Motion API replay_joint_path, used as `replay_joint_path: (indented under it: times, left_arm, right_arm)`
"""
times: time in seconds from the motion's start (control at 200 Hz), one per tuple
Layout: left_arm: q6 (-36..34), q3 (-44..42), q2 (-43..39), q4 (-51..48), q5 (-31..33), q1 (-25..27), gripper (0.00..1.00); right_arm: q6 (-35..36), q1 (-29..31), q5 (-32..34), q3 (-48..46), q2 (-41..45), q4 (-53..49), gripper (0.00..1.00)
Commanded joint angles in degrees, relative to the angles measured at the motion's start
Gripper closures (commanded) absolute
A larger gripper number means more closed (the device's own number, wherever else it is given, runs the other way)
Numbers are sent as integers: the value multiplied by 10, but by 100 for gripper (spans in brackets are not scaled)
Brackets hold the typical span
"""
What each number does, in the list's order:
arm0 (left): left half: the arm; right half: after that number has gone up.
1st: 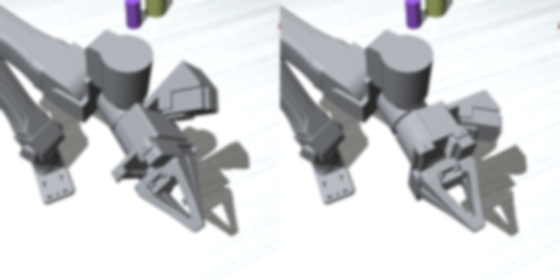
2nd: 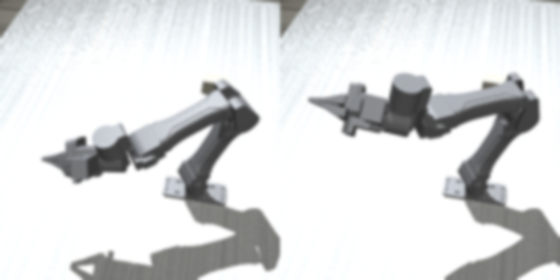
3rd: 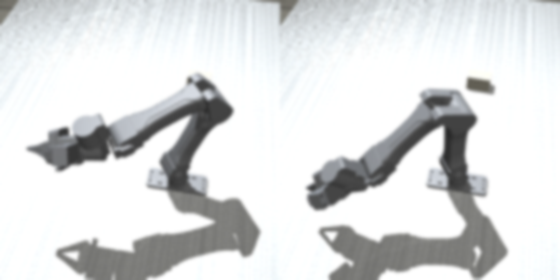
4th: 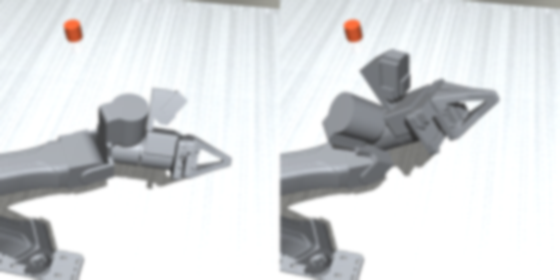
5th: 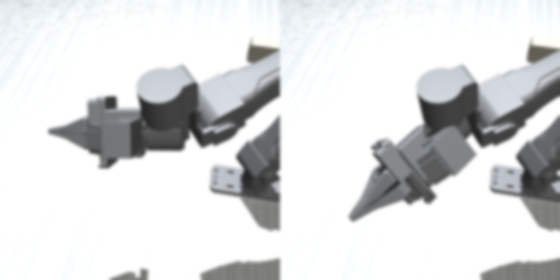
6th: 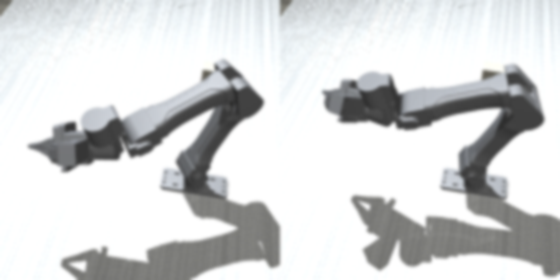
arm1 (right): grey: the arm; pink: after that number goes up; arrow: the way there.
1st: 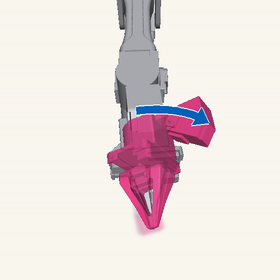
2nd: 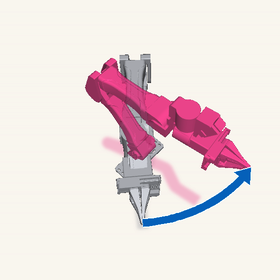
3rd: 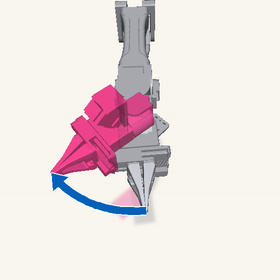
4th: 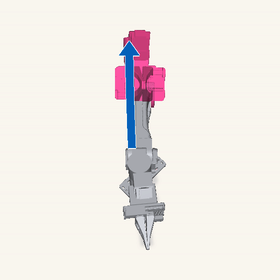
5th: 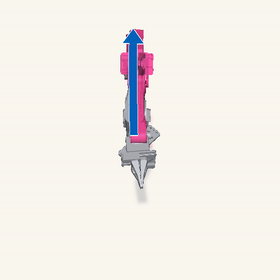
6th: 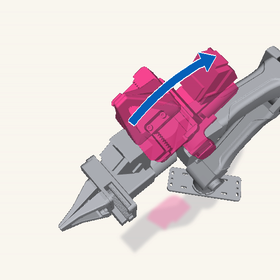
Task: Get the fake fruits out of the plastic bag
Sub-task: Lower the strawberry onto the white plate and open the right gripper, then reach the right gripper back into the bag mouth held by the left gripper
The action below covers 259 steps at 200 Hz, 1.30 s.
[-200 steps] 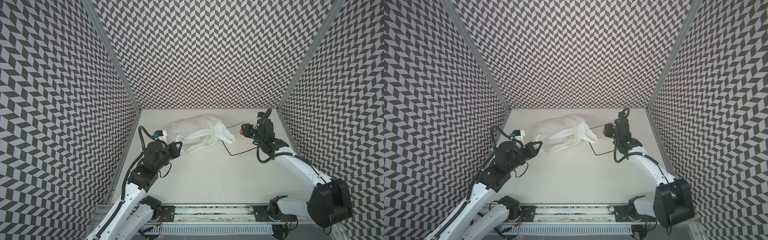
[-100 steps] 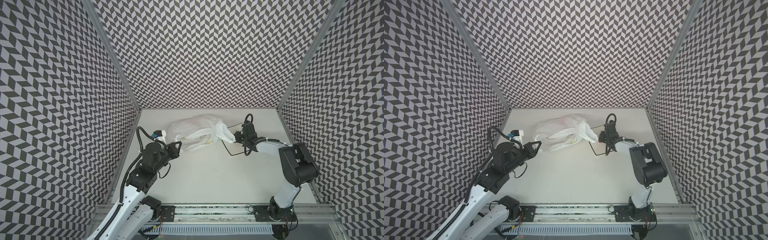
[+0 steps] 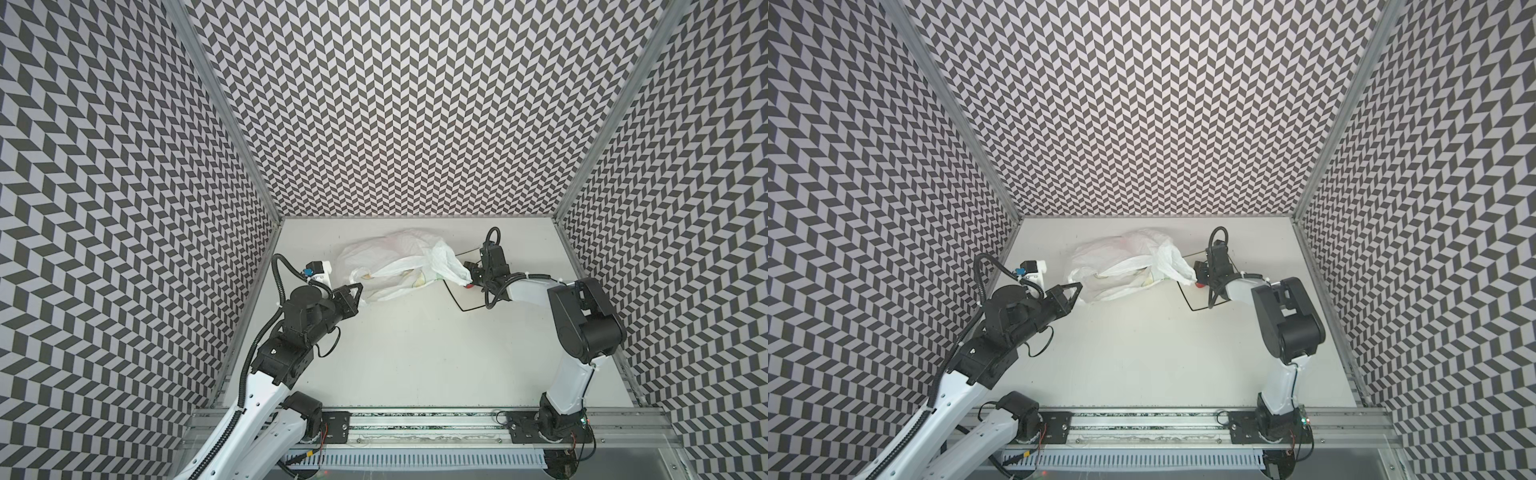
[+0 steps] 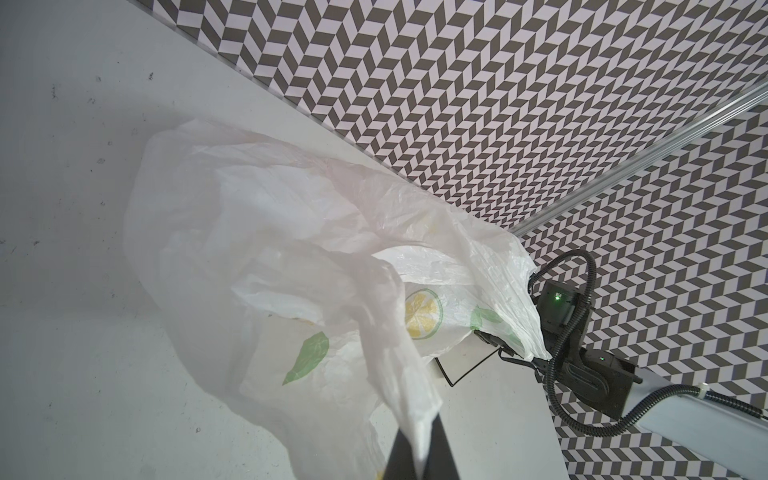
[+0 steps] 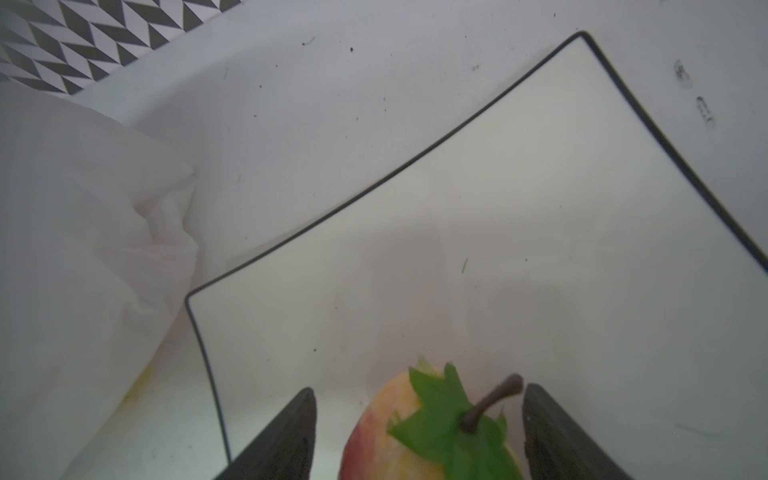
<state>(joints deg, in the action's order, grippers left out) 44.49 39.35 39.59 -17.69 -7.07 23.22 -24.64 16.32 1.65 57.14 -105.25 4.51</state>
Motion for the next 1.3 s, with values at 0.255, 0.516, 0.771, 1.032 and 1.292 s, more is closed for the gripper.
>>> replay_joint_path:
  times: [0.255,0.516,0.771,1.032,1.292]
  left_arm:
    - [-10,0,-14,5,4,1,100]
    - [-9,-20,-32,-5,-6,1,100]
    - [-22,-26,-62,-41,-4,2,100]
    - [-35,-12,-93,-79,7,1,100]
    - [-55,7,-91,-123,-5,2,100]
  right_arm:
    - [-3,-39,-16,-57,234,-23,19]
    - [61,-6,-157,-30,384,-27,37]
    - [240,199,-188,-2,396,-13,46]
    - [384,330,-229,59,243,-6,48]
    - [382,362,-228,126,82,63,62]
